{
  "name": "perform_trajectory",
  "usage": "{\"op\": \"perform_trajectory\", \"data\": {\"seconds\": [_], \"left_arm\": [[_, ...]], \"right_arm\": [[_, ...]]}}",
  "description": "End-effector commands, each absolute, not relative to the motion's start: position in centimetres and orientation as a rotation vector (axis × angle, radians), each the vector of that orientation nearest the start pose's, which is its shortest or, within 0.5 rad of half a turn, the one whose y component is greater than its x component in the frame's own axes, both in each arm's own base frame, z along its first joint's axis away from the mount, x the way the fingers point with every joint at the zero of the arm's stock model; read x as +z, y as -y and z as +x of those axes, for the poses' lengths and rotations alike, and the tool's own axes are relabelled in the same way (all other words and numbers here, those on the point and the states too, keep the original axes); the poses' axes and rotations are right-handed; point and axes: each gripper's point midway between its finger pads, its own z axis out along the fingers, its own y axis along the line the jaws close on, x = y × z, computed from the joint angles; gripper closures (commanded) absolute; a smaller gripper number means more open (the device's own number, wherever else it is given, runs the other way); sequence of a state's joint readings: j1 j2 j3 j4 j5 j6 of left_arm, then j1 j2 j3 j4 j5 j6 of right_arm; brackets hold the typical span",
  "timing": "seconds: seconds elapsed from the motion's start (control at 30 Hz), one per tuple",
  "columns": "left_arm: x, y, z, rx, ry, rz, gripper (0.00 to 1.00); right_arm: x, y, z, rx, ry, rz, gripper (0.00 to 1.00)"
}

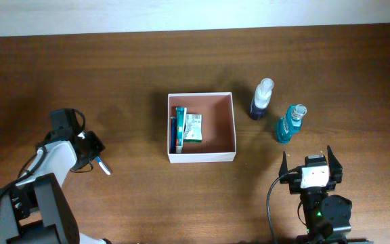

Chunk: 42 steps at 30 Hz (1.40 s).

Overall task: Pack container
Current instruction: 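Lift the toothbrush and carry it right over the pink box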

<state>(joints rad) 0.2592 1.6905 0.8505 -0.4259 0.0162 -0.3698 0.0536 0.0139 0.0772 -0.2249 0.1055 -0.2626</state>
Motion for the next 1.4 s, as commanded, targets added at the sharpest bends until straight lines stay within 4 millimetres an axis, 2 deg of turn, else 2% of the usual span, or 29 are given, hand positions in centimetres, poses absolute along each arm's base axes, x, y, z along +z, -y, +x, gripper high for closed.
{"op": "perform_trajectory", "data": {"seconds": [0.0,0.17,0.33,0.4,0.53,0.63,0.9,1.03,1.17,1.37], "left_arm": [[0.9,-7.1,33.3,-0.158,-2.692,-0.843,0.98],[3.8,-7.3,34.2,-0.155,-2.666,-0.832,0.98],[8.7,-6.6,35.6,-0.167,-2.611,-0.769,0.98],[10.7,-5.5,36.1,-0.178,-2.591,-0.716,0.98],[14.1,-2.0,37.1,-0.215,-2.548,-0.563,0.98],[15.5,1.0,37.6,-0.252,-2.526,-0.462,0.98],[17.5,9.8,38.8,-0.384,-2.454,-0.205,0.98],[18.3,13.3,38.6,-0.441,-2.423,-0.109,0.98],[18.6,16.0,38.0,-0.442,-2.406,-0.027,0.97],[18.7,17.8,37.3,-0.391,-2.388,0.03,0.97]], "right_arm": [[15.2,0.8,23.9,-0.256,-1.725,-0.185,0.02],[15.2,0.8,23.9,-0.256,-1.725,-0.185,0.01],[15.2,0.8,23.9,-0.256,-1.725,-0.185,0.02],[15.2,0.8,23.9,-0.256,-1.725,-0.185,0.02],[15.2,0.8,23.9,-0.256,-1.725,-0.185,0.02],[15.2,0.8,23.9,-0.256,-1.725,-0.185,0.02],[15.2,0.8,23.9,-0.256,-1.725,-0.185,0.02],[15.2,0.8,23.9,-0.256,-1.725,-0.185,0.02],[15.2,0.8,23.9,-0.256,-1.725,-0.185,0.02],[15.2,0.8,23.9,-0.256,-1.725,-0.185,0.02]]}}
